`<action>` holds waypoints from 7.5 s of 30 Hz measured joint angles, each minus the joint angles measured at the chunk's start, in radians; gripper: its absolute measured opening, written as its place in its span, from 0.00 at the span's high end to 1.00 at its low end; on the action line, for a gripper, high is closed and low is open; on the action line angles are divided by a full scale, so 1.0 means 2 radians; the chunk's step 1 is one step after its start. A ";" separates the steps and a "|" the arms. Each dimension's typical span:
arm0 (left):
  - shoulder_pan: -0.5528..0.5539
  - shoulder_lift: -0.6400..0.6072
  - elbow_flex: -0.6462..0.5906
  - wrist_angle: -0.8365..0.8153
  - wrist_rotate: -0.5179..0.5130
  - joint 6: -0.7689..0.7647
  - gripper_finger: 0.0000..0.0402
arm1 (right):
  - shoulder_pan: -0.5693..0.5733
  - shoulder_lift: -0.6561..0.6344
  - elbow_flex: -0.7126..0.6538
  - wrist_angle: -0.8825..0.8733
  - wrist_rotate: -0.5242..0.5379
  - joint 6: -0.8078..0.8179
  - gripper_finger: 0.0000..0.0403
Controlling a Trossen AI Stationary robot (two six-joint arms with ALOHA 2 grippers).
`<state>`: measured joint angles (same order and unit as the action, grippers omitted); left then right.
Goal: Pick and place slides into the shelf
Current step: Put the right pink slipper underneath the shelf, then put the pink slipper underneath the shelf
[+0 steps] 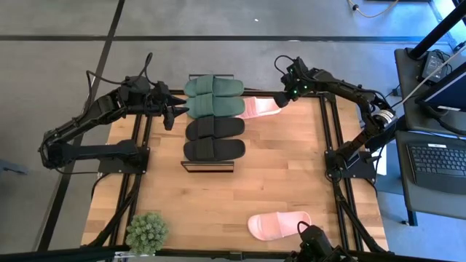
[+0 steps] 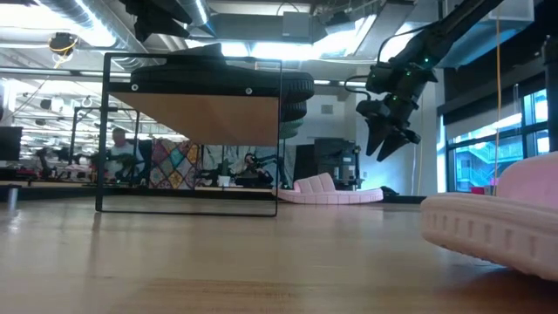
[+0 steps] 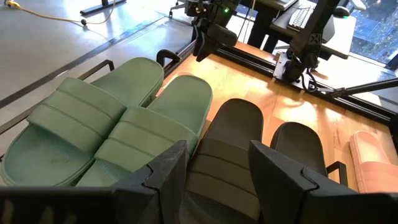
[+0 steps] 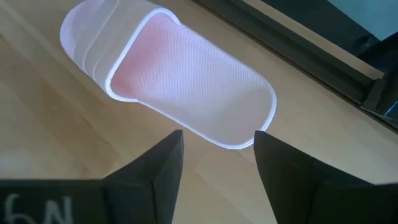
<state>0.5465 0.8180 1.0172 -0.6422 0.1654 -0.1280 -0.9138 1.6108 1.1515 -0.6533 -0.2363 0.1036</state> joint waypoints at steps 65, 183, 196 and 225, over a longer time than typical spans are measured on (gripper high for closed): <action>0.000 0.000 0.000 0.002 0.000 0.000 0.59 | 0.012 0.095 0.000 -0.042 0.168 0.210 0.51; 0.000 0.000 0.000 -0.002 0.000 0.000 0.59 | 0.156 0.156 0.000 0.241 0.115 0.313 0.51; 0.000 0.000 0.000 0.000 0.000 0.000 0.59 | 0.154 -0.001 0.000 0.074 0.160 0.311 0.51; 0.000 0.000 0.000 0.004 0.000 0.000 0.59 | 0.663 -0.211 0.000 -0.185 -0.029 0.850 0.51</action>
<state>0.5466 0.8181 1.0171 -0.6338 0.1654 -0.1272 0.4120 1.1888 1.1522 -1.0237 -0.2951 1.8038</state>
